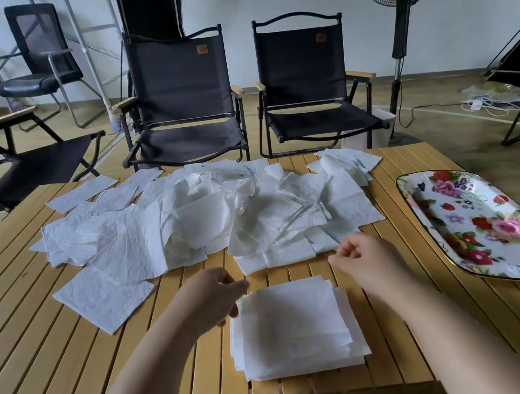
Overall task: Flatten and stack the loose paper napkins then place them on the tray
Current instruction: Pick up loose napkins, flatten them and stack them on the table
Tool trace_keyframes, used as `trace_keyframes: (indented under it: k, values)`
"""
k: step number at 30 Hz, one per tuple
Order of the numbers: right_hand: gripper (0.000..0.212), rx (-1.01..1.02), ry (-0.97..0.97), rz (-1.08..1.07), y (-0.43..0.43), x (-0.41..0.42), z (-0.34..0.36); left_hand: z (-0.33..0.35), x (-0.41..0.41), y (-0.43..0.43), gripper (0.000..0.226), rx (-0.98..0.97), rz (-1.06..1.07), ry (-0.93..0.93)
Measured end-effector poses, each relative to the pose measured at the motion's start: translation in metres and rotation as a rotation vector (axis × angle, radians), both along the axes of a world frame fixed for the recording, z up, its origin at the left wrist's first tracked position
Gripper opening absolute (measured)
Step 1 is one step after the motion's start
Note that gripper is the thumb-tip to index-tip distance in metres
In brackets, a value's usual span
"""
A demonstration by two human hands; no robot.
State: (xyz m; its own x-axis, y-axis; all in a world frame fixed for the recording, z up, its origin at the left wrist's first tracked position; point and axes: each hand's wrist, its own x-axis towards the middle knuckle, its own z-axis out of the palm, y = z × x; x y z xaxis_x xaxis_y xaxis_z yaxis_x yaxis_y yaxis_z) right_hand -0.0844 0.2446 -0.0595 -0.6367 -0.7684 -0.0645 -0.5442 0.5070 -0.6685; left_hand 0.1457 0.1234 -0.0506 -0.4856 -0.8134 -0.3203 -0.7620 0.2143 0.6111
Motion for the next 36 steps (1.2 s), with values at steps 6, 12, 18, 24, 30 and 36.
trace_keyframes:
  k: [6,12,18,24,30,36]
  values:
    - [0.033,-0.046,-0.004,0.177,-0.044,-0.008,-0.031,-0.013,-0.015,-0.022,0.013,-0.134,0.07,0.076]
    - [0.008,-0.048,0.213,0.173,-0.07,-0.007,-0.04,-0.018,-0.025,-0.041,0.009,-0.279,0.009,0.117]
    - [0.008,-0.254,0.215,0.258,-0.059,0.004,-0.016,-0.023,-0.028,-0.049,0.052,-0.283,-0.15,0.247]
    - [0.005,-0.302,0.122,0.287,-0.048,0.011,-0.002,-0.023,-0.033,-0.044,0.03,-0.389,-0.216,0.307]
    - [0.004,-0.375,0.075,0.287,-0.05,0.015,-0.002,-0.02,-0.031,-0.042,0.022,-0.395,-0.116,0.306]
    - [0.004,-0.569,0.211,0.254,-0.049,0.014,0.0,-0.017,-0.027,-0.038,0.053,-0.359,-0.101,0.279]
